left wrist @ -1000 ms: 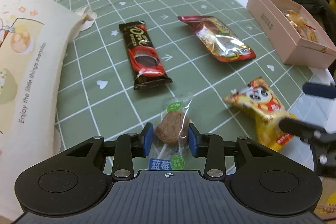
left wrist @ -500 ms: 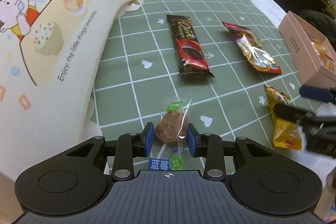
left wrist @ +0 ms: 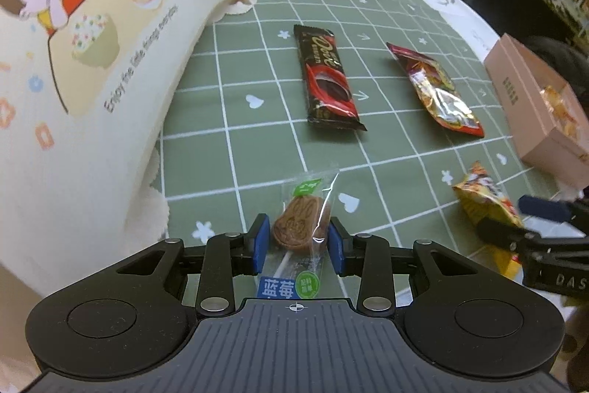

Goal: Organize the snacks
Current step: 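Close the right tool on the yellow panda-print bag, then lift the panda bag with the right tool while the left tool lifts the lollipop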

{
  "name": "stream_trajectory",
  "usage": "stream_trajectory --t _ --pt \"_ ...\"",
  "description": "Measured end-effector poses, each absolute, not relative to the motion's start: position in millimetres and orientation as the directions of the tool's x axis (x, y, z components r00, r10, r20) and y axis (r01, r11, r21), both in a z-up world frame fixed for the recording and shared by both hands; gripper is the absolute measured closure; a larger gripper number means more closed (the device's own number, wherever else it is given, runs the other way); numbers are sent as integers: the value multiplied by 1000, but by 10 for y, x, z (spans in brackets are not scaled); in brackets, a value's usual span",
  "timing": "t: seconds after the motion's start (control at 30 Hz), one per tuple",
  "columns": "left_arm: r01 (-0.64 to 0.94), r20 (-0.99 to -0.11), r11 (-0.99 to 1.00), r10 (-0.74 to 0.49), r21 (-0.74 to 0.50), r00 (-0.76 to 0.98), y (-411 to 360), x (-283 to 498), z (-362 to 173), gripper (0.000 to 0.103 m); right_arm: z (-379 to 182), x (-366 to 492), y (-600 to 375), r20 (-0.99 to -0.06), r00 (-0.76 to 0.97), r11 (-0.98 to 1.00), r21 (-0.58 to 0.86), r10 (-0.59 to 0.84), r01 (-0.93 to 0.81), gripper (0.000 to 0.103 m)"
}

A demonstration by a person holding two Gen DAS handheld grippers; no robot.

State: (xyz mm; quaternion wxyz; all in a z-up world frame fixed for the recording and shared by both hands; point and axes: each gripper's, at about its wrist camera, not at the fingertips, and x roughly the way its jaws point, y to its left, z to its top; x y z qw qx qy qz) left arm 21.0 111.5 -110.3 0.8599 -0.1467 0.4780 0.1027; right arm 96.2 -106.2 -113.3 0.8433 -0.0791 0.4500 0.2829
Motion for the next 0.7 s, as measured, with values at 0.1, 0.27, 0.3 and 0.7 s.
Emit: stream_trajectory --t 0.1,0.27,0.3,0.7 --pt "-325 -850 930 28 -171 527 1104 175 -1102 64 -1077 946 -1086 -793 342 770 233 504 -593 26" --pt "-318 -853 934 31 -160 522 1064 155 -1100 63 -1013 949 -1038 -773 370 755 204 515 -624 26" --pt "-314 -852 937 34 -156 523 1054 151 -1100 63 -1043 973 -1020 -779 388 770 181 492 -612 26" --pt "-295 -850 948 57 -117 523 993 145 -1104 64 -1235 1100 -1050 -803 361 798 218 474 -561 41"
